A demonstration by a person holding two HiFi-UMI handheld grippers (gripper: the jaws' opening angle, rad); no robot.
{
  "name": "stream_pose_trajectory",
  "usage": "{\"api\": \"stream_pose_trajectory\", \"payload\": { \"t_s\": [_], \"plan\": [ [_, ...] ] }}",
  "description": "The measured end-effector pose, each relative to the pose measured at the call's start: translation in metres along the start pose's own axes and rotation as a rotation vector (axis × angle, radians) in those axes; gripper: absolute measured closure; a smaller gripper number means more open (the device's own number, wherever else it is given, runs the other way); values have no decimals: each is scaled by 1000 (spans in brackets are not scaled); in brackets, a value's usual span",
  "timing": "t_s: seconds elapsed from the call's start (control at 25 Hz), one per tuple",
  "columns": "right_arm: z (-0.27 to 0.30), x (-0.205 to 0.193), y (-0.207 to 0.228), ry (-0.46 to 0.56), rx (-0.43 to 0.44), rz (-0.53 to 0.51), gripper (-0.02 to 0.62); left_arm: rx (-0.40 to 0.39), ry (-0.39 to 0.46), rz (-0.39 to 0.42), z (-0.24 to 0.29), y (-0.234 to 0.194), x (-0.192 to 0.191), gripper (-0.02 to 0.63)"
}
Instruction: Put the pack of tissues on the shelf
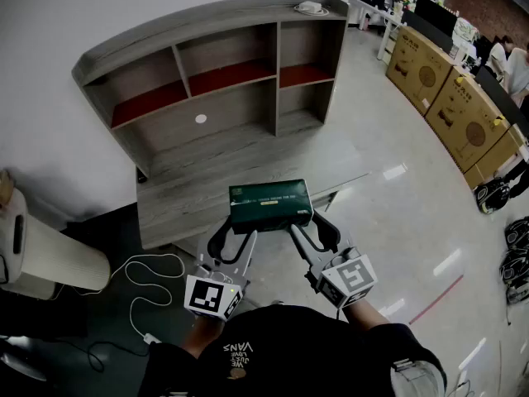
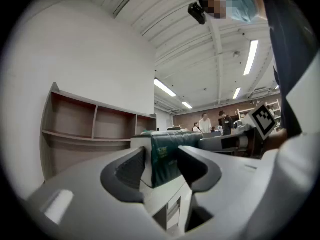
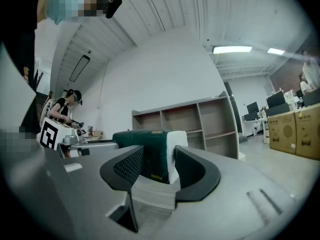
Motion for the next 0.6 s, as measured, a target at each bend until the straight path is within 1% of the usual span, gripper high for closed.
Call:
{"api": "stream_pose_trajectory", "payload": {
  "t_s": [0.12, 0.28, 0.6],
  "plan": [
    [2, 2, 0, -18, 8, -1, 408, 1, 4, 2, 1, -1, -1, 380],
    [7, 8, 7, 3, 7, -19, 407, 7, 20, -5, 9, -3, 4, 380],
    [44, 18, 24, 24, -1, -30, 407, -3, 41, -11, 40, -32, 10, 381]
  ]
}}
Point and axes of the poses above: the fingertips, and each gripper's own axes: z forward along the fingers, y to its right, x out of its top, the point moved 9 cm from there along -z, backward along the fingers, and after that the axes turned 8 degrees about x, right-handed, at the moved point
